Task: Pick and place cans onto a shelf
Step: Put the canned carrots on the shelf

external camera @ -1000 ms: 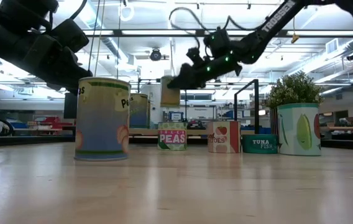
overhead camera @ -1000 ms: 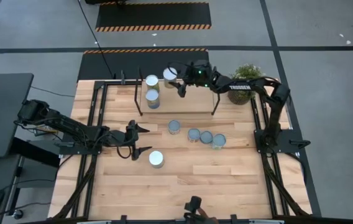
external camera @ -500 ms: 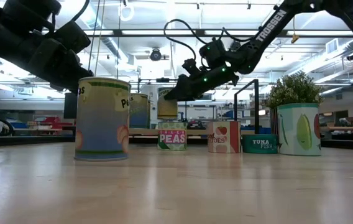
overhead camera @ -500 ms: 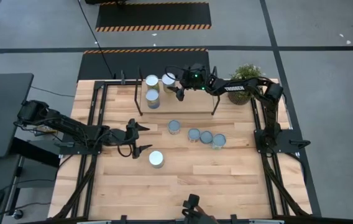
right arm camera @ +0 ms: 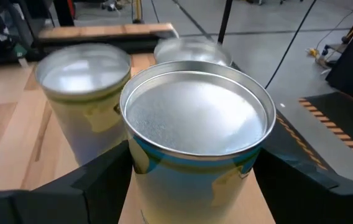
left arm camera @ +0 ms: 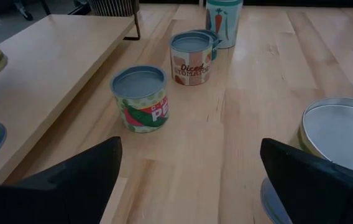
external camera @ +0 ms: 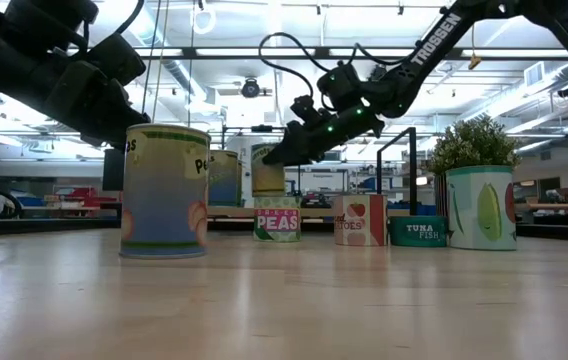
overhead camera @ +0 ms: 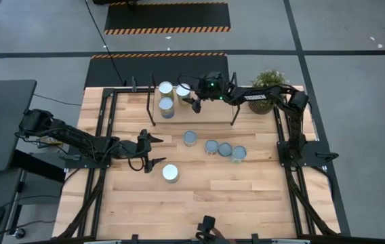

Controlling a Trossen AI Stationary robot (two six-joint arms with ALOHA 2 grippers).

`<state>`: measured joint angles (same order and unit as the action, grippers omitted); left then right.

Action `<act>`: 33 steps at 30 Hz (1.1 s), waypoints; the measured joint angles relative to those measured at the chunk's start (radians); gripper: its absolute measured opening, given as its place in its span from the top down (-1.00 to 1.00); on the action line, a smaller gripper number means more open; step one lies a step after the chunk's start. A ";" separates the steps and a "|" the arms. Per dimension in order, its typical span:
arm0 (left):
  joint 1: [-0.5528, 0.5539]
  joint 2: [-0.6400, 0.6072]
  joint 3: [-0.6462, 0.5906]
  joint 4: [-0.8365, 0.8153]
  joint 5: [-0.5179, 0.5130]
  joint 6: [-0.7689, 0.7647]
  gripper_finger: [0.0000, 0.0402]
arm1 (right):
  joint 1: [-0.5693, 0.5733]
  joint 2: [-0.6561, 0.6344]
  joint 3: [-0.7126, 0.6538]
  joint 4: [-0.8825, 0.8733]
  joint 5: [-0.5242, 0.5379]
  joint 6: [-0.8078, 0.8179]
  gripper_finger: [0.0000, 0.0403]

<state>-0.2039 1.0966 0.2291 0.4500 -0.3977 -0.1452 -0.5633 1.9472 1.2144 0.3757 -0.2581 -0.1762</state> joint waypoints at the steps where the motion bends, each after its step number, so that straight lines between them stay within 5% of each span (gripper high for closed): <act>1: 0.000 0.000 0.000 0.000 0.000 0.000 -0.94 | 0.001 0.000 0.000 -0.012 0.001 -0.003 -0.57; 15: 0.000 0.000 0.000 0.000 0.001 -0.001 -0.94 | 0.001 0.000 -0.025 -0.040 0.033 -0.008 -0.58; 23: 0.000 0.000 0.000 -0.005 0.002 -0.007 -0.94 | 0.003 -0.001 -0.024 -0.064 0.055 -0.009 -0.77; 29: 0.000 0.000 0.000 -0.018 0.001 -0.010 -0.94 | 0.005 -0.003 0.024 -0.195 0.061 -0.028 -0.84; 33: 0.000 0.000 0.000 -0.022 0.001 -0.027 -0.94 | 0.024 -0.003 0.076 -0.325 0.167 -0.082 -0.83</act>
<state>-0.2043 1.0966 0.2295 0.4278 -0.3965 -0.1718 -0.5397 1.9446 1.2900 0.0505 -0.0909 -0.2579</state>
